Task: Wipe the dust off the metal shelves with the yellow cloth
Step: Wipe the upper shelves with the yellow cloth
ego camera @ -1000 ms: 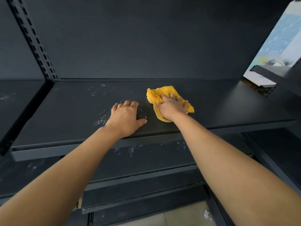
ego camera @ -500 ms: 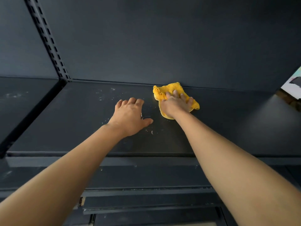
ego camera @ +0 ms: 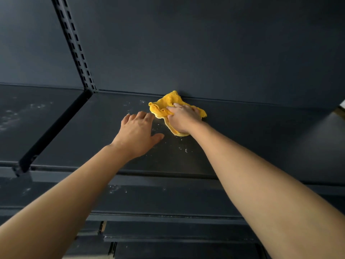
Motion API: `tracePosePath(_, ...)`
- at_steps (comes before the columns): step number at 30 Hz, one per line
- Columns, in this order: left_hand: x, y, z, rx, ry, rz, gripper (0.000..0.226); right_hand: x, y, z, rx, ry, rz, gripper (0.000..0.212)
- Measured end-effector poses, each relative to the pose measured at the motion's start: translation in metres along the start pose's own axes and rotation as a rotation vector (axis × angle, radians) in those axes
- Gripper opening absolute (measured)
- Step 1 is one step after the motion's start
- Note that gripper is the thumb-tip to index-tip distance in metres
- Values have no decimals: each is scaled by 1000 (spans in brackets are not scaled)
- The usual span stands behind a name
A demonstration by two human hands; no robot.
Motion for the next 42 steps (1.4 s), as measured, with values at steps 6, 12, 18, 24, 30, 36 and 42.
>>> tracePosePath(6, 13, 4, -6, 49, -87, 25, 66, 38, 20, -26, 109, -174, -17, 46)
tracePosePath(12, 26, 9, -3, 71, -162, 70, 65, 78, 28, -38, 174, -336, -52, 45)
tracePosePath(18, 37, 22, 28, 75, -154, 85, 65, 83, 14, 2, 120, -404, 4, 51)
tracePosePath(24, 41, 36, 60, 71, -120, 57, 61, 63, -8, 107, 62, -219, 68, 53)
tracePosePath(30, 45, 38, 67, 56, -124, 88, 63, 68, -7, 100, 40, -211, 39, 50)
tracePosePath(36, 54, 29, 61, 37, -176, 183, 69, 98, 9, 43, 74, -367, -5, 50)
tracePosePath(42, 60, 36, 80, 66, -189, 170, 68, 115, 14, 29, 134, -565, 5, 51)
Point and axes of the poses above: each hand's wrist, its own x-axis away from the middle knuckle, its own y-axis out of the back of the hand, z = x × y, the point moved 6 cm from there along -x, towards the middle knuckle, and after that the axes turned 13 degrees about -z, right-handed, at the moved point
